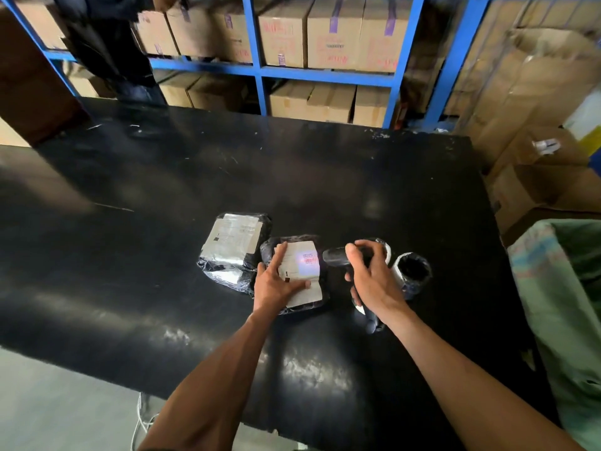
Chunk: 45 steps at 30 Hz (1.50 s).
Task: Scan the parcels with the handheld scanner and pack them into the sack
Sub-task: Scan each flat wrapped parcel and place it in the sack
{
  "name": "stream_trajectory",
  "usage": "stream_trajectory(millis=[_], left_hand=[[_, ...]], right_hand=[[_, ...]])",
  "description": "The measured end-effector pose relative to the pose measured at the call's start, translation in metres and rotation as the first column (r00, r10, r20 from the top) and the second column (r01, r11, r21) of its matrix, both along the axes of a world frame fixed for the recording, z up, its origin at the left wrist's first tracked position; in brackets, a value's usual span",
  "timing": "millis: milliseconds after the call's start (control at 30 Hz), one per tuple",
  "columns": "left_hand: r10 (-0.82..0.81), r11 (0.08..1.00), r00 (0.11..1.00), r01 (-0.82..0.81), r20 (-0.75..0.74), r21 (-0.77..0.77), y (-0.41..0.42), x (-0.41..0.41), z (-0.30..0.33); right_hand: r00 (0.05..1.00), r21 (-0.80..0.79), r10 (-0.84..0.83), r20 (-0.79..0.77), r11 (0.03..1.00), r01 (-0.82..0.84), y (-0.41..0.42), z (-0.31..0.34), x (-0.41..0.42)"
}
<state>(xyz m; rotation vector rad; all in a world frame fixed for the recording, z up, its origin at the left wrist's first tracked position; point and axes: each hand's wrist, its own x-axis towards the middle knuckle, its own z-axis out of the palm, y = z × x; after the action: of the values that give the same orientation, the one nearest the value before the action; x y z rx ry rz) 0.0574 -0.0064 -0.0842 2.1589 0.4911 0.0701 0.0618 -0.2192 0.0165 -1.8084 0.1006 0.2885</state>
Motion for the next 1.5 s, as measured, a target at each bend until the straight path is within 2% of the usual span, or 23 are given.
stream_trajectory(millis=[167,367,500,567,600,667,733,933,1200,1267,1367,1400,1500], left_hand=[[-0.018,1.0,1.0,0.018,0.021,-0.004,0.007,-0.001,0.005],[-0.005,0.999,1.0,0.006,0.028,-0.043,0.007,-0.001,0.012],[0.038,0.995,0.996,-0.031,0.075,-0.091,0.009,0.005,0.022],[0.055,0.993,0.994,-0.045,0.091,-0.107,0.013,0.011,0.029],[0.063,0.992,0.993,-0.052,0.097,-0.112,0.015,0.015,0.033],[0.069,0.99,0.991,-0.053,0.113,-0.133,0.017,0.021,0.04],[0.079,0.984,0.987,-0.056,0.137,-0.167,0.018,0.026,0.047],[0.068,0.969,0.978,-0.018,0.195,-0.244,0.022,0.025,0.048],[0.045,0.953,0.961,0.041,0.273,-0.299,0.009,0.024,0.053],[0.038,0.949,0.955,0.058,0.294,-0.309,0.003,0.029,0.058],[0.018,0.943,0.953,0.084,0.302,-0.321,-0.013,0.039,0.069],[0.012,0.944,0.952,0.09,0.306,-0.318,-0.02,0.042,0.072],[0.003,0.938,0.946,0.11,0.324,-0.328,-0.048,0.051,0.085]], right_hand=[[0.999,0.004,0.014,0.04,1.0,-0.014,0.003,0.001,0.001],[0.999,0.063,0.04,-0.015,0.997,-0.039,0.0,0.006,-0.002],[0.987,-0.002,0.147,-0.065,0.989,-0.148,-0.008,0.001,-0.013],[0.966,-0.085,0.222,-0.131,0.968,-0.234,-0.012,-0.014,-0.02],[0.952,-0.179,0.267,-0.151,0.94,-0.291,-0.014,-0.023,-0.023],[0.923,-0.445,0.353,-0.155,0.809,-0.384,-0.015,-0.043,-0.03],[0.916,-0.589,0.354,-0.187,0.706,-0.393,-0.01,-0.061,-0.037],[0.932,-0.551,0.231,-0.278,0.756,-0.352,-0.003,-0.094,-0.05],[0.9,-0.478,0.257,-0.352,0.777,-0.409,-0.018,-0.102,-0.049],[0.886,-0.486,0.29,-0.361,0.752,-0.444,-0.022,-0.094,-0.043],[0.883,-0.593,0.359,-0.303,0.654,-0.47,-0.036,-0.07,-0.025],[0.893,-0.61,0.369,-0.258,0.654,-0.447,-0.043,-0.059,-0.016],[0.947,-0.529,0.313,-0.074,0.793,-0.303,-0.073,-0.02,0.012]])
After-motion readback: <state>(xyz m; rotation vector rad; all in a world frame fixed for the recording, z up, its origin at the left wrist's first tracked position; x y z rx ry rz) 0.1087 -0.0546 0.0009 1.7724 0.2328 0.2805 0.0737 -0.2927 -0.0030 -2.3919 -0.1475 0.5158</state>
